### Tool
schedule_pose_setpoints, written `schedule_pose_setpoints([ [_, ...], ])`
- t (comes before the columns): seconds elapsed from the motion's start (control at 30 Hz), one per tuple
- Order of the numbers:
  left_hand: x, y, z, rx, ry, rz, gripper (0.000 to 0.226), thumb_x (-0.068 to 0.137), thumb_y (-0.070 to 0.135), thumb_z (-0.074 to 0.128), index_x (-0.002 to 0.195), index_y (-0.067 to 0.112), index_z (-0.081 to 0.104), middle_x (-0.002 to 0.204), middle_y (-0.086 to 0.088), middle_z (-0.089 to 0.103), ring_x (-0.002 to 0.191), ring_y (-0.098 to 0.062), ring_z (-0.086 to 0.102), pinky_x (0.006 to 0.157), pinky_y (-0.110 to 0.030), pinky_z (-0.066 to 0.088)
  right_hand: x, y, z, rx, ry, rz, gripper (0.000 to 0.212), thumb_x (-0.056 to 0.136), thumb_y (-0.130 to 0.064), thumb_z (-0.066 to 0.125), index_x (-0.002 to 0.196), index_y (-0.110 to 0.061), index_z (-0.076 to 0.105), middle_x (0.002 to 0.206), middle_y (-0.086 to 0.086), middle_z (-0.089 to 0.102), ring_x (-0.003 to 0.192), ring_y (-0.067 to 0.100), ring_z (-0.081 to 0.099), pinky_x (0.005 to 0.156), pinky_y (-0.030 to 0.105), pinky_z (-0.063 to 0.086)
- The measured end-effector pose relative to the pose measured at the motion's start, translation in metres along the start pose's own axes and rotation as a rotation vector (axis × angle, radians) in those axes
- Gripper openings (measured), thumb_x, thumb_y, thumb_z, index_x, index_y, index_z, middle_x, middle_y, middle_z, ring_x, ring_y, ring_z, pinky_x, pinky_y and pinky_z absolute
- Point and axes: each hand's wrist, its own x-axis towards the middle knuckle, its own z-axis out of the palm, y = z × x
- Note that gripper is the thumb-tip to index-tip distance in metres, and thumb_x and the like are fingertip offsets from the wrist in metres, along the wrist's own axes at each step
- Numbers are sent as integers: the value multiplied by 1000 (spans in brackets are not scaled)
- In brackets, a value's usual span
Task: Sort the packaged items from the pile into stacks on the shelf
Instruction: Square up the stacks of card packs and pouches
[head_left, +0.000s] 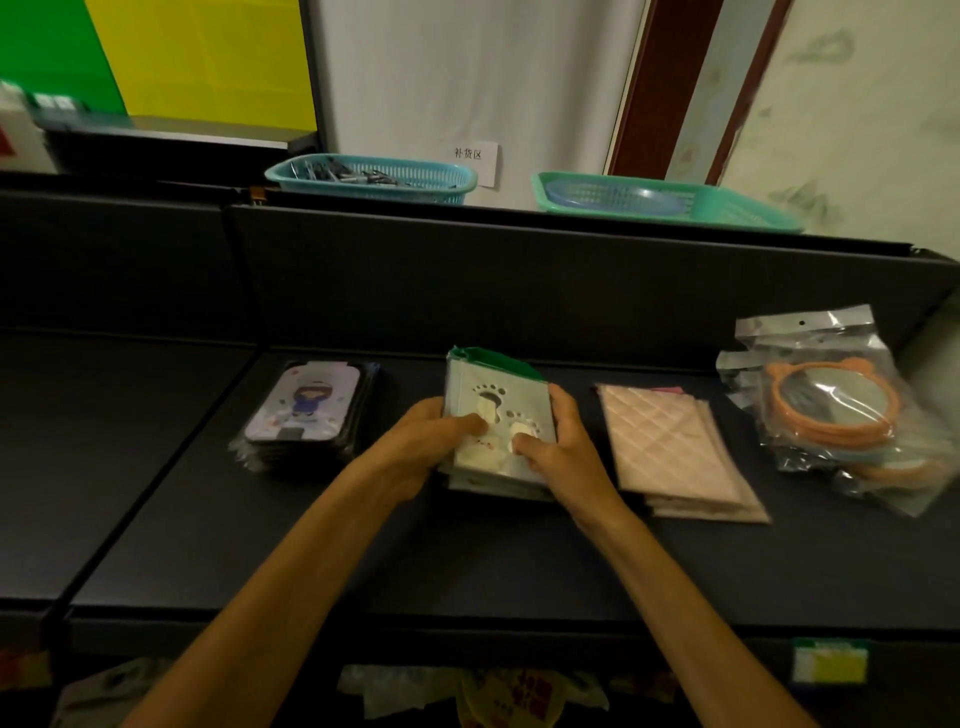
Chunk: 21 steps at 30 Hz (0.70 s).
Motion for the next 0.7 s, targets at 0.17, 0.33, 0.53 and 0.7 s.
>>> schedule_pose_setpoints([
  [0.17,-6,-12,-3,-56,-6,189,47,87,11,62,130,25,45,119,-5,61,103,-22,63,84,-44,56,2,-1,-2,53,8,85,65,90,-21,60,145,-18,26,118,-3,59,88,6,63,65,18,52],
  [0.33,-12,-13,-3,43,-32,457,63,90,10,57,136,38,25,128,8,49,114,-12,56,88,-37,55,3,-10,-4,58,-14,-22,38,92,-21,58,127,-21,42,115,-4,61,94,7,63,65,20,56],
  [0.53,-14,-14,-5,167,-46,610,70,92,18,59,141,32,11,132,11,44,122,-2,50,96,-32,51,3,-7,-5,-106,-18,-205,55,89,-11,61,130,-27,28,112,-22,48,103,-4,54,77,8,49],
  [0.7,-14,-18,-4,223,-74,624,85,89,19,63,147,32,3,140,5,40,128,-2,44,102,-28,46,0,1,-1,-128,-15,-254,69,89,-7,61,140,-24,17,123,-15,47,108,-14,50,81,4,44],
])
